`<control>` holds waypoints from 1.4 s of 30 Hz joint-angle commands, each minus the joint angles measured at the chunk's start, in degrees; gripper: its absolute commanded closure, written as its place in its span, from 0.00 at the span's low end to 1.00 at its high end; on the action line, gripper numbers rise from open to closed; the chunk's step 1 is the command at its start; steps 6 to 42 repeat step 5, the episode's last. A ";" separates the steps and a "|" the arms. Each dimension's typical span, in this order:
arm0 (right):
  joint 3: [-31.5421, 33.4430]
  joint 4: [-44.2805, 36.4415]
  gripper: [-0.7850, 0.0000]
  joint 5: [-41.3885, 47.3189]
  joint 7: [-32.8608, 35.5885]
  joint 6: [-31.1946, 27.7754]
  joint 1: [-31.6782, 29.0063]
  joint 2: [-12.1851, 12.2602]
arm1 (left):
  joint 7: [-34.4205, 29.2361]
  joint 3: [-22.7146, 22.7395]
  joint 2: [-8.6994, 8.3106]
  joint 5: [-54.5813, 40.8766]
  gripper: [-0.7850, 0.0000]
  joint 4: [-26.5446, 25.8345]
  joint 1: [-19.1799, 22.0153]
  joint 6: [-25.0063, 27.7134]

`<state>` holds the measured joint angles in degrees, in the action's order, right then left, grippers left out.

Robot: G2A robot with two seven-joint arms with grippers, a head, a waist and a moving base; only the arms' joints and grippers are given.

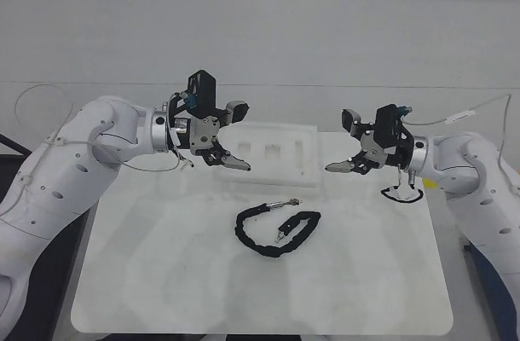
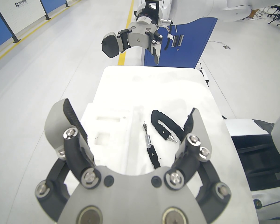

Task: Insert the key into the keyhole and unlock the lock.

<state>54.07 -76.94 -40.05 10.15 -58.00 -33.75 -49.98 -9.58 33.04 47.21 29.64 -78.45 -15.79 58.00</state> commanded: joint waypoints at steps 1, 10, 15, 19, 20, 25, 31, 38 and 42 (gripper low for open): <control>0.00 0.00 0.00 0.00 0.00 0.00 0.00 0.00 | 0.00 0.00 0.00 0.00 0.00 0.00 0.00 0.00; 0.00 0.00 0.00 0.00 0.00 0.00 0.00 0.00 | 0.00 0.00 0.00 0.00 0.00 0.00 0.00 0.00; 0.00 0.00 0.00 0.00 0.00 0.00 0.00 0.00 | 0.00 0.00 0.00 0.00 0.00 0.00 0.00 0.00; 0.00 0.00 0.00 0.00 0.00 0.00 0.00 0.00 | 0.00 0.00 0.00 0.00 0.00 0.00 0.00 0.00; 0.00 0.00 0.00 0.00 0.00 0.00 0.00 0.00 | 0.00 0.00 0.00 0.00 0.00 0.00 0.00 0.00; 0.00 0.00 0.00 0.00 0.00 0.00 0.00 0.00 | 0.00 0.00 0.00 0.00 0.00 0.00 0.00 0.00; 0.00 0.00 0.00 0.00 0.00 0.00 0.00 0.00 | 0.00 0.00 0.00 0.00 0.00 0.00 0.00 0.00; 0.00 0.00 0.00 0.00 0.00 0.00 0.00 0.00 | 0.00 0.00 0.00 0.00 0.00 0.00 0.00 0.00; 0.00 0.00 0.00 0.00 0.00 0.00 0.00 0.00 | 0.00 0.00 0.00 0.00 0.00 0.00 0.00 0.00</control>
